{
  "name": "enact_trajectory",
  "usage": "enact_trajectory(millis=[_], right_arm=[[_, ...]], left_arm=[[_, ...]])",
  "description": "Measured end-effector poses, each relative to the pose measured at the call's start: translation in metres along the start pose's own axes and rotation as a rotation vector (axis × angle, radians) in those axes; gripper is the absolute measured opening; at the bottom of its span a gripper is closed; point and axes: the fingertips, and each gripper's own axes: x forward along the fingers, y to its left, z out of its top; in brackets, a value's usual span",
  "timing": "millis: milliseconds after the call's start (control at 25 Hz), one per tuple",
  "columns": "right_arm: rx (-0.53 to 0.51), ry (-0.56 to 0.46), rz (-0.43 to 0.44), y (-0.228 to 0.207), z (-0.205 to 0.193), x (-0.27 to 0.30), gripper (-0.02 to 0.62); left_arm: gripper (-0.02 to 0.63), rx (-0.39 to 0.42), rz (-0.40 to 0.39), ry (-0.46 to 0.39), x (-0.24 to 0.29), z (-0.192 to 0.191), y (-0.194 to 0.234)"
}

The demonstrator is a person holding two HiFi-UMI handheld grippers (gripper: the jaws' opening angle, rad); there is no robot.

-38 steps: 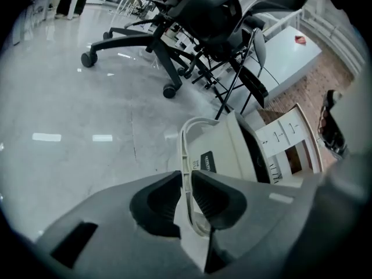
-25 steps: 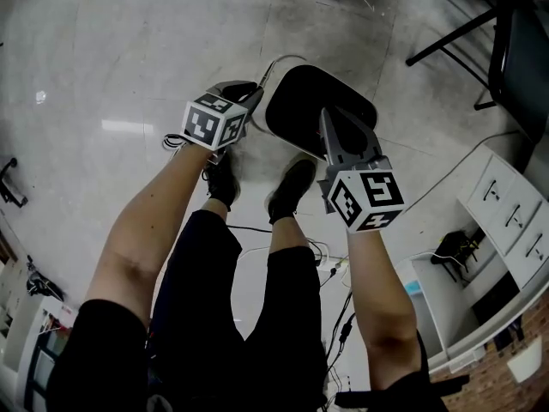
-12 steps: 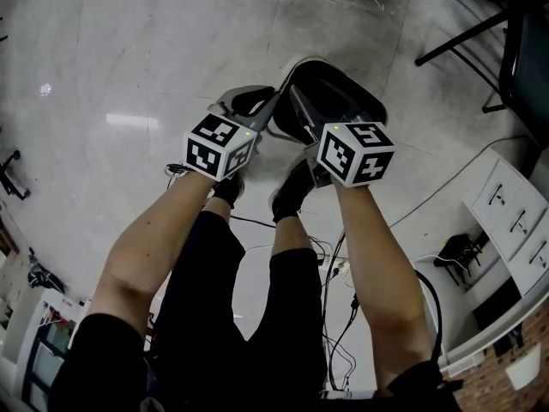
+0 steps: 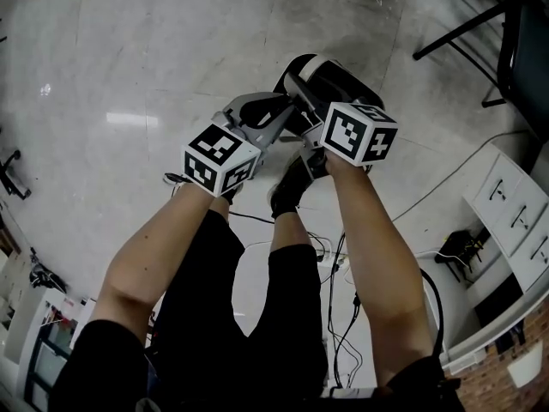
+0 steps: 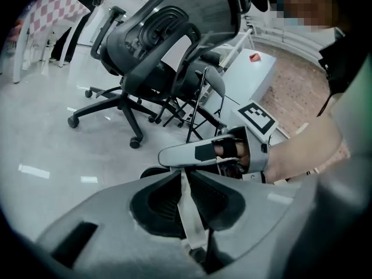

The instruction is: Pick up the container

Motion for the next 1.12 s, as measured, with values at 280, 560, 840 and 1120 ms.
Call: enact_trajectory(millis=[280, 560, 840, 1120], right_arm=[[0.076, -0.06, 0.046, -0.004, 0.005, -0.042, 0.115], [0.122, -0.081, 0.061, -0.023, 0.004, -0.09, 0.117], [0.193, -0.061, 0.063, -0.036, -0.002, -0.114, 0.11], [0.26, -0.09, 0.113, -0.026, -0.003, -0.14, 0.087]], left_arm=[[0.225, 0.03, -0.007, 0.121, 0.009, -0.017, -0.032], [0.186, 0.192, -0.124, 0.268, 0.055, -0.034, -0.086], [0.152, 0.123, -0.17, 0.348, 0.068, -0.043, -0.111], [0.117, 0.1, -0.215, 0.374, 0.06, -0.039, -0.124]])
